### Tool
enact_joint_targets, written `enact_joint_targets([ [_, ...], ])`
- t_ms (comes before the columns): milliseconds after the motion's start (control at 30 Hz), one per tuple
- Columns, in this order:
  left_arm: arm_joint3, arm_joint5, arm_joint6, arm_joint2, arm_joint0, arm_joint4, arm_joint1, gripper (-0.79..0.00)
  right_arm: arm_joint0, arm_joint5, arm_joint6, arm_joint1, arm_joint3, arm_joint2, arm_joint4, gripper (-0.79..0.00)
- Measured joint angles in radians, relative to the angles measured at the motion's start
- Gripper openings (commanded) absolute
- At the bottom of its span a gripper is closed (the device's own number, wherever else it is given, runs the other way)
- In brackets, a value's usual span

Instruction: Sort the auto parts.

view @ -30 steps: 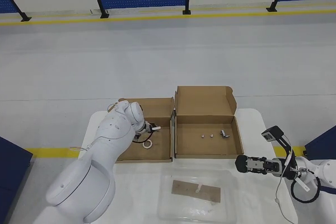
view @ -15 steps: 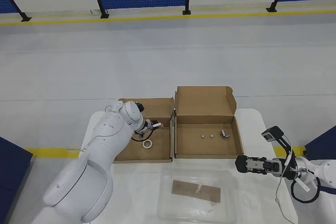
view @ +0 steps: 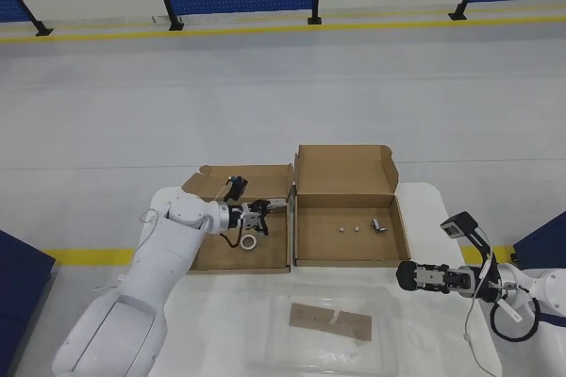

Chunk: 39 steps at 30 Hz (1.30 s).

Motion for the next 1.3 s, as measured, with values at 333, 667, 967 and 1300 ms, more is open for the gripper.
enact_joint_targets([
  [333,0.015,0.006,0.002,0.006,-0.009,0.011,-0.002,0.0,0.0,0.0,0.0,0.0,0.0,0.0,0.0,0.0],
  [667,0.015,0.006,0.002,0.006,-0.009,0.011,-0.002,0.0,0.0,0.0,0.0,0.0,0.0,0.0,0.0,0.0],
  [967,0.015,0.006,0.002,0.006,-0.009,0.011,-0.002,0.0,0.0,0.0,0.0,0.0,0.0,0.0,0.0,0.0],
  [1300,-0.115,-0.001,-0.054,-0.071,0.059,-0.097,0.032,0.0,0.0,0.0,0.0,0.0,0.0,0.0,0.0,0.0],
])
